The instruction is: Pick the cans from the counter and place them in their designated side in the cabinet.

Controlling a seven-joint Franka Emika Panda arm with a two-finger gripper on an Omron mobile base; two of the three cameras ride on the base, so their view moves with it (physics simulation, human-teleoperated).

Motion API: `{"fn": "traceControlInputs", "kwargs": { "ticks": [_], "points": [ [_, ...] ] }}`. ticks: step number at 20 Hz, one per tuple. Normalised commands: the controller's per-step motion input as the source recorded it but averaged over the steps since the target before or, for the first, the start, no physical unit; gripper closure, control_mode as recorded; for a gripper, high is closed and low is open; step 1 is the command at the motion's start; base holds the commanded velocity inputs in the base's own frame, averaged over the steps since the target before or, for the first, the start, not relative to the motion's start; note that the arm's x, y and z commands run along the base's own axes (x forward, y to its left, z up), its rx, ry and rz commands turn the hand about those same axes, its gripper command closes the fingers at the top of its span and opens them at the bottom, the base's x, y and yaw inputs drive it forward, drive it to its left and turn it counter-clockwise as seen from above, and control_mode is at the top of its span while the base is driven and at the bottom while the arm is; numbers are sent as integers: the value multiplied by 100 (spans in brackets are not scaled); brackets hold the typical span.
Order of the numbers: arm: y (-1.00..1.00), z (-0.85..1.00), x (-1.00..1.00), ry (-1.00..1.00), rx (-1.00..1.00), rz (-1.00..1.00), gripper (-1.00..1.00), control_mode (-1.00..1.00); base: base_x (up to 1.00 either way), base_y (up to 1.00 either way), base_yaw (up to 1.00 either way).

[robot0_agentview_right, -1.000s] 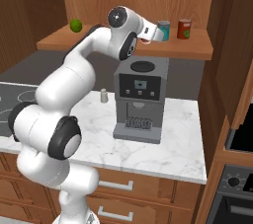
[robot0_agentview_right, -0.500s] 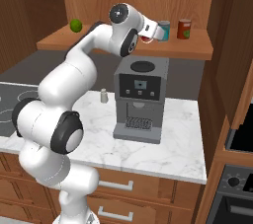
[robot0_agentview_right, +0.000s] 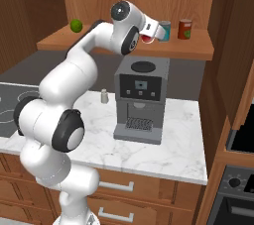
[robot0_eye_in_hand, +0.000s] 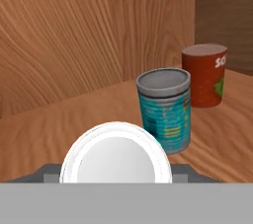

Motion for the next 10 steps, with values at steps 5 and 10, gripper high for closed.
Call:
{"fn": "traceControlInputs", "kwargs": {
  "ticks": [5,10],
  "points": [
    [0,-25,15,2,0,0,100,-100,0,0,0],
    [0,-25,15,2,0,0,100,-100,0,0,0]
  ]
}}
